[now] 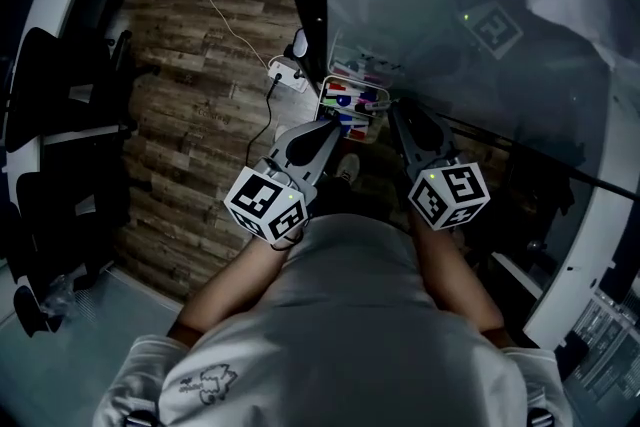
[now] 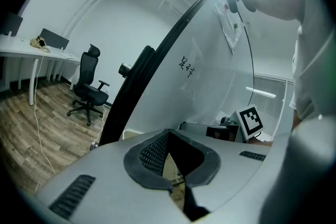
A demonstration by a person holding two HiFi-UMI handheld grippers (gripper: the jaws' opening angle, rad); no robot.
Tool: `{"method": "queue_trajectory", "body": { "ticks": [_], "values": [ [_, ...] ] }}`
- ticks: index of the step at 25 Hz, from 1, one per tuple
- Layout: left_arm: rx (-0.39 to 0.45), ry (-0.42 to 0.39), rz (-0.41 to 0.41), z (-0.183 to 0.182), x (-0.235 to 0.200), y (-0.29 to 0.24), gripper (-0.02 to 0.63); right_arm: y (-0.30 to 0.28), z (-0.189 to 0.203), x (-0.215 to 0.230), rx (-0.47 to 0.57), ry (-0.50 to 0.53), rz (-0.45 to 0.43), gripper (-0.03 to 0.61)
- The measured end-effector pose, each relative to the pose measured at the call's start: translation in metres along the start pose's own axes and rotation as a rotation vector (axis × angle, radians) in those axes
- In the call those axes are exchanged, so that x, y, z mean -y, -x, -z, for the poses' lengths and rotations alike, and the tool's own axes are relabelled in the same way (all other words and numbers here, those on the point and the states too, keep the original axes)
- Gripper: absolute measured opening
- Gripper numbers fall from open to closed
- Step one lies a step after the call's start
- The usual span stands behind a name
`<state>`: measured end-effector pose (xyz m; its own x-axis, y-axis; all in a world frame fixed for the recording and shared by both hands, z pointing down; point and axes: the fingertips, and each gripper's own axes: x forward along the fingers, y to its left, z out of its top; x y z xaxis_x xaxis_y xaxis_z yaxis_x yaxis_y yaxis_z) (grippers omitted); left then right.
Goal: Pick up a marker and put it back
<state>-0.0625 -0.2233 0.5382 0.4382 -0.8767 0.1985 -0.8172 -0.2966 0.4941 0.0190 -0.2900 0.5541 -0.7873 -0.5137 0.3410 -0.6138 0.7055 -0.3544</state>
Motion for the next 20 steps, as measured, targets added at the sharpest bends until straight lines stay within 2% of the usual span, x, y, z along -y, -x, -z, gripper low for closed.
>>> {"method": "queue_trajectory", "body": {
  "ticks": [20],
  "values": [
    [-0.006,0.011,0.001,0.0015,-0.0003,-0.0028,0.005,-0.0032,0.0079,-0.0028,-0.024,-0.023,-0.028,0.080]
  ]
}}
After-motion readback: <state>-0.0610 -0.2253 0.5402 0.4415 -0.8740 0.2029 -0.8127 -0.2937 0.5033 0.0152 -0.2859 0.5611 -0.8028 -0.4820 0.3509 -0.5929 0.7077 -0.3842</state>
